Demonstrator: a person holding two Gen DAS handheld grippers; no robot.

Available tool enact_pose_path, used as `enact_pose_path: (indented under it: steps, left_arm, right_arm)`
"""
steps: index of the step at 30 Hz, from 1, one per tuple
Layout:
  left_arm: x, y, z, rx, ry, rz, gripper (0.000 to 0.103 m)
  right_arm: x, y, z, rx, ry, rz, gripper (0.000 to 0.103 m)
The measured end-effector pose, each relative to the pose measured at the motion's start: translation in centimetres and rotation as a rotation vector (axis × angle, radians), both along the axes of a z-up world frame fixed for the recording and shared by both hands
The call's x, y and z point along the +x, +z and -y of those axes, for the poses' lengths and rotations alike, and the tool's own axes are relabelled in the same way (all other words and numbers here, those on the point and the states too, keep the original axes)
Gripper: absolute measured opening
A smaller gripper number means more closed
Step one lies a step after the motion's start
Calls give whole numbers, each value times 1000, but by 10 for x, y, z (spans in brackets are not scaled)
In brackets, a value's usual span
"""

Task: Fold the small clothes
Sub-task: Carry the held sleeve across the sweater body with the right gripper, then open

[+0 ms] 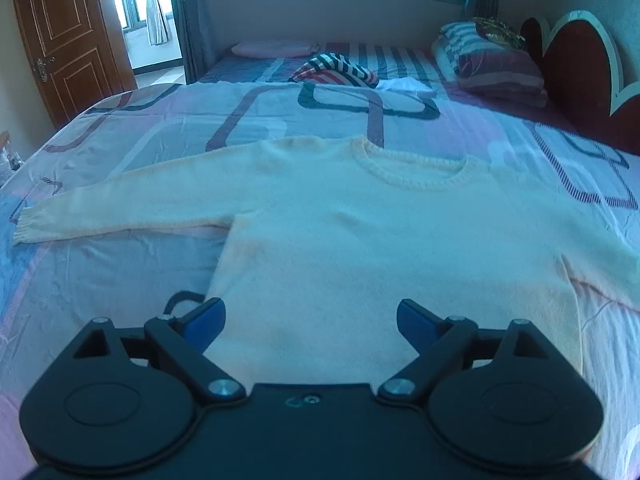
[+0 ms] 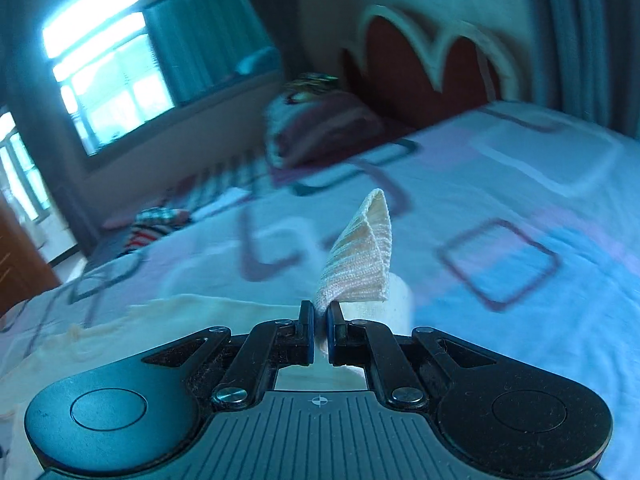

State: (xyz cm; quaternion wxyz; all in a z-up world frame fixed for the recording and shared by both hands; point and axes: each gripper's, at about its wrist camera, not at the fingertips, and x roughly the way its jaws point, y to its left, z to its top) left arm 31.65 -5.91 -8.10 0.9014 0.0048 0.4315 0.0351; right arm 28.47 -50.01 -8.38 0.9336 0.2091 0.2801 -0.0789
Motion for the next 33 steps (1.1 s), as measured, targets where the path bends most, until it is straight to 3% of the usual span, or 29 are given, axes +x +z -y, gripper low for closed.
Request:
enact_pose_path:
  steps: [7, 11, 17, 22, 26, 27, 28, 30, 33]
  left_arm:
    - [21, 5, -43, -54, -3, 29, 92]
    - [35, -1, -72, -86, -11, 21, 92]
    - [53, -14, -95, -141, -51, -7, 88]
    - [66, -25, -84, -246, -143, -63, 82]
    - [73, -40, -52, -344, -229, -153, 71]
    - [76, -43, -43, -360, -246, -170, 70]
    - [79, -47, -36, -369, -256, -182, 68]
    - [86, -56, -21, -390, -259, -200, 64]
    - [96, -72, -11, -420, -222, -228, 50]
  right_arm:
    - [59, 9, -142, -7, 212, 13, 5]
    - [85, -10, -220, -10, 317, -38, 6]
    - [104, -44, -288, 9, 392, -138, 6]
    - [87, -38, -289, 28, 348, -139, 6]
    - [58, -28, -260, -55, 246, -156, 10]
    - [51, -28, -251, -69, 220, -168, 20]
    - [45, -29, -242, -76, 197, -177, 40]
    - [35, -31, -226, -87, 163, -173, 56]
    - [26, -37, -205, -119, 133, -177, 56]
